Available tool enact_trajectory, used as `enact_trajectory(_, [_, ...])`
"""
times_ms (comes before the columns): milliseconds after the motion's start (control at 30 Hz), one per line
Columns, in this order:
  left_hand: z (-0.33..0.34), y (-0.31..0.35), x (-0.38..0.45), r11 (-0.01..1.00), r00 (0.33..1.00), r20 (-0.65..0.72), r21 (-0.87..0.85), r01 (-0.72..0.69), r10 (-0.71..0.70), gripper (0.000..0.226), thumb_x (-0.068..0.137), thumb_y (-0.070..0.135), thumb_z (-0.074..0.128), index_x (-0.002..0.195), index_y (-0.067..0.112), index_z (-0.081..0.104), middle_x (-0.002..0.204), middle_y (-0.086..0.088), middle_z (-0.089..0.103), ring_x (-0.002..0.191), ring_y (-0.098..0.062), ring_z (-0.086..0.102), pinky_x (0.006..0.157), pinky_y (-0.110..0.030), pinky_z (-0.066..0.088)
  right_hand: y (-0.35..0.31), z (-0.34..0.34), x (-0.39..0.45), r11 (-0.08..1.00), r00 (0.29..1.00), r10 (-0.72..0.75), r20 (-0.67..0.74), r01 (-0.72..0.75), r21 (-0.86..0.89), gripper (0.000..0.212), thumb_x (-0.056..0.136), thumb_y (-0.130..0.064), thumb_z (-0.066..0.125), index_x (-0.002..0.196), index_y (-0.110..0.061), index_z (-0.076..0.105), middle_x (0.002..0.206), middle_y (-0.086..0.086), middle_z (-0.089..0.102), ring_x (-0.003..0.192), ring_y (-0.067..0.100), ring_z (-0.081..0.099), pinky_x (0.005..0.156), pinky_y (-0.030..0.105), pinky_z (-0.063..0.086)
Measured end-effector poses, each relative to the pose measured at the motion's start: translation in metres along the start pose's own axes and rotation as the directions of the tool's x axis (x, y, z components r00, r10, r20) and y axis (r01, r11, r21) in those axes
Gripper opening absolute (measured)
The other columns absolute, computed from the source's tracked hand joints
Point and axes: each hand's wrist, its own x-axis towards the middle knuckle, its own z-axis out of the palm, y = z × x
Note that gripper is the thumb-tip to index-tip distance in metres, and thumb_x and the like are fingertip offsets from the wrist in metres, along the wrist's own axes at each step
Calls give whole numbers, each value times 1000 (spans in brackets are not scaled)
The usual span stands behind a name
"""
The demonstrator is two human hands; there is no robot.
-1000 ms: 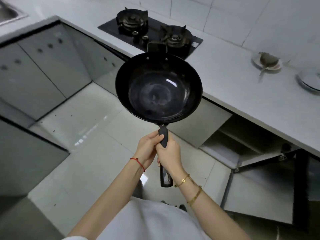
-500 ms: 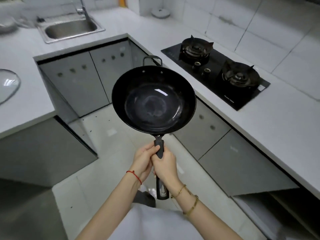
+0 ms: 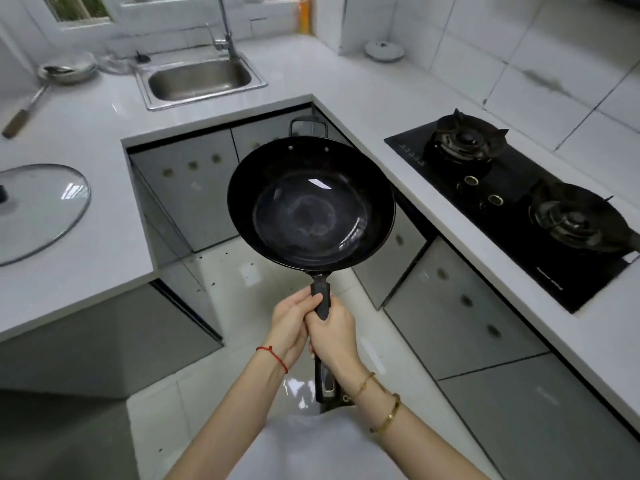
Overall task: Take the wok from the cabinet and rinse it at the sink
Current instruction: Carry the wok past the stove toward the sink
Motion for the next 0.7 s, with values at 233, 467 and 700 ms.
enact_trajectory(233, [-7, 43, 91, 1000, 1000, -25, 15, -15, 15, 24, 93, 8, 56, 95, 16, 78, 95, -18, 65, 75, -24, 60, 59, -24, 43, -30, 23, 97, 999, 1000, -4, 16, 5, -50, 15, 85, -27, 51, 91, -16, 59, 66, 6, 63, 48, 20, 62, 41, 28, 48])
enact_trajectory(467, [8, 122, 214, 1000, 1000, -23, 10, -12, 12, 21, 94, 9, 55, 100, 11, 75, 99, -22, 61, 80, -28, 55, 64, -28, 39, -87, 36, 233, 999, 1000, -24, 8, 24, -43, 13, 87, -21, 54, 96, -15, 61, 72, 2, 65, 58, 21, 65, 47, 26, 50])
enact_trajectory(700, [28, 202, 331, 999, 1000, 19, 43, 7, -8, 23, 94, 9, 57, 107, 13, 75, 94, -16, 70, 80, -27, 57, 63, -27, 44, -143, 45, 357, 1000, 998, -24, -60, 24, 0, 14, 89, -17, 55, 102, -17, 61, 83, -1, 66, 74, 13, 66, 57, 26, 54])
